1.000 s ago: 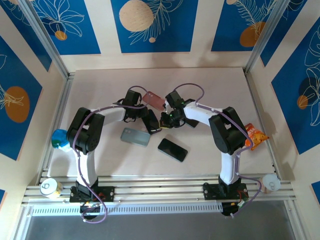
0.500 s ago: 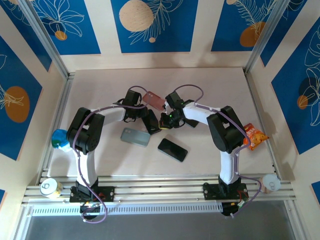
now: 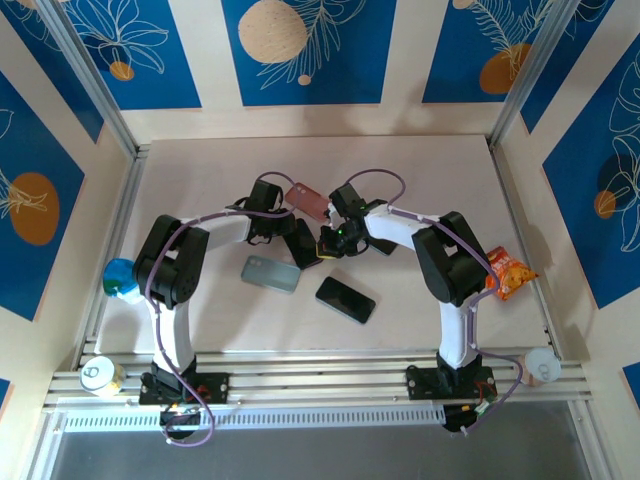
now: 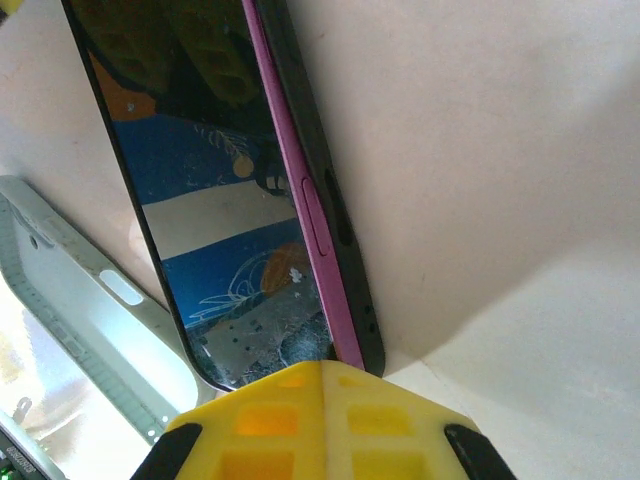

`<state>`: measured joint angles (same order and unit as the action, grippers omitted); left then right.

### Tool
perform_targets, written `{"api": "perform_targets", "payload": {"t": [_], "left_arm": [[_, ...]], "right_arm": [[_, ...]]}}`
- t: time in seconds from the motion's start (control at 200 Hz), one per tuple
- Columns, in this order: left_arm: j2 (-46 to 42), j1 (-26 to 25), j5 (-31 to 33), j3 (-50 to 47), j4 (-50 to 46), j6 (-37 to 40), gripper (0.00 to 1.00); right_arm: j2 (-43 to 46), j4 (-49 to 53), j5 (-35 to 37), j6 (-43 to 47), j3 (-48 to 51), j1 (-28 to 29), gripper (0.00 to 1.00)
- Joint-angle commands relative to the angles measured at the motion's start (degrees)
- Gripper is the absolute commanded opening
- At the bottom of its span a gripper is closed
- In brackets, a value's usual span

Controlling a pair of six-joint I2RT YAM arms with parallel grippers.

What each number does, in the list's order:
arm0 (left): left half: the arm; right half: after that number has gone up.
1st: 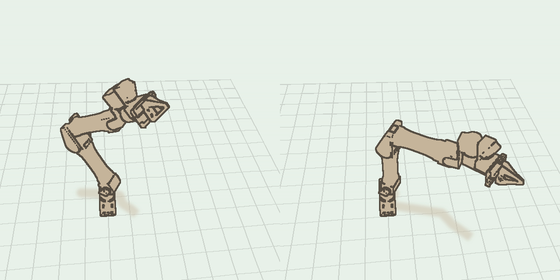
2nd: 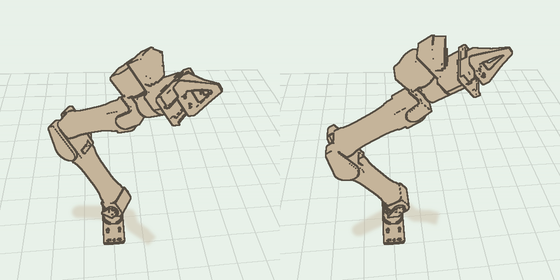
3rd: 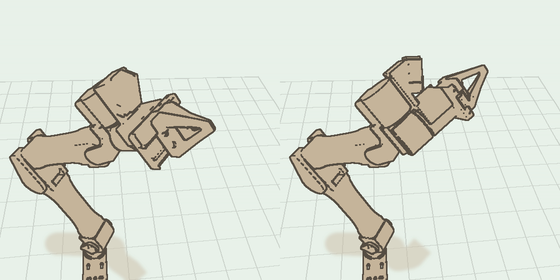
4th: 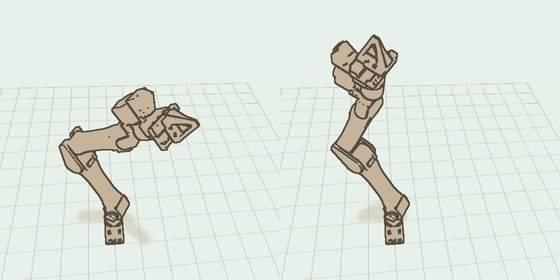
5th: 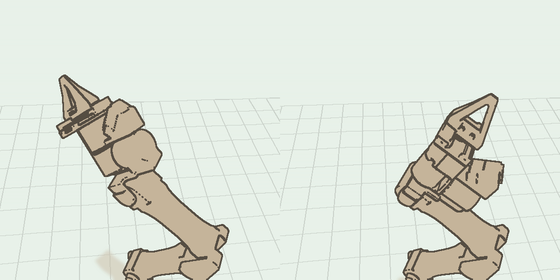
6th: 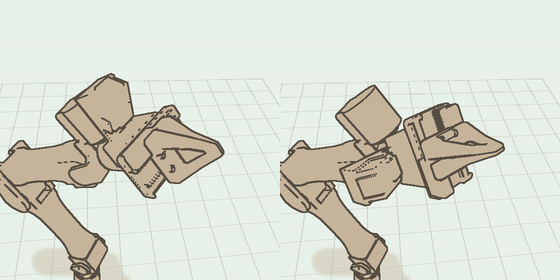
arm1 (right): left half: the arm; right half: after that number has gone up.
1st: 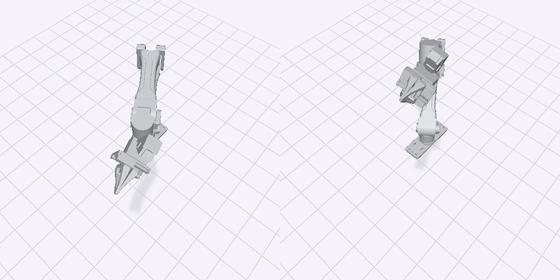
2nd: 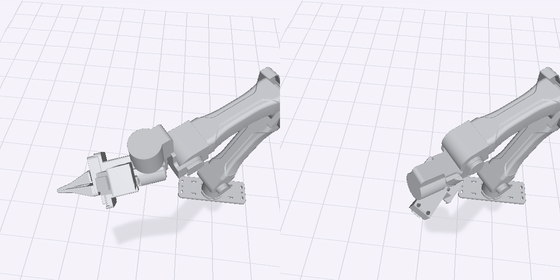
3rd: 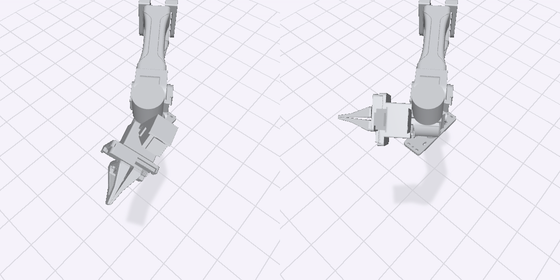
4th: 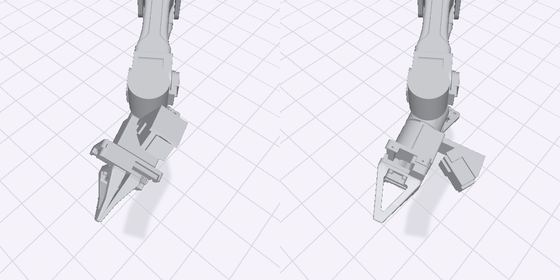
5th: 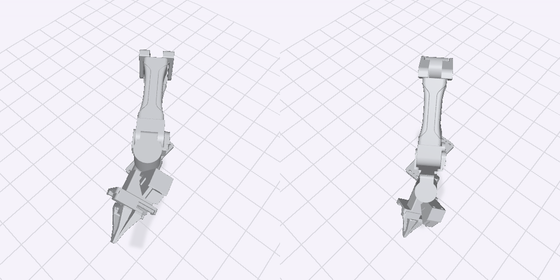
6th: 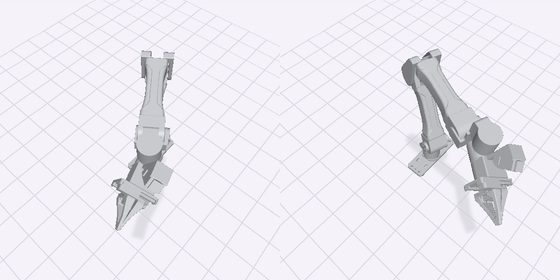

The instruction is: Put the phone into the phone case

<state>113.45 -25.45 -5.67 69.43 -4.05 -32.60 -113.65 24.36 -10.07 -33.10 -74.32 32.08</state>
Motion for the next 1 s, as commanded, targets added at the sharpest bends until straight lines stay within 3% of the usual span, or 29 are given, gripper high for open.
{"api": "perform_targets", "payload": {"t": [0.0, 0.28, 0.99], "left_arm": [[2.82, -1.35, -2.24, -2.71, -8.97, -0.01, 0.28], [2.57, -1.35, -2.13, -2.54, -8.87, 0.04, 0.28], [2.65, -1.35, -1.71, -2.43, -9.35, 0.17, 0.28]], "right_arm": [[-0.84, -0.29, 2.26, -0.42, 2.37, 1.34, 0.0], [4.83, 2.41, 2.76, 0.69, 0.24, 0.01, 0.0], [0.4, 0.38, 1.57, 0.01, 2.34, 0.01, 0.0]]}}
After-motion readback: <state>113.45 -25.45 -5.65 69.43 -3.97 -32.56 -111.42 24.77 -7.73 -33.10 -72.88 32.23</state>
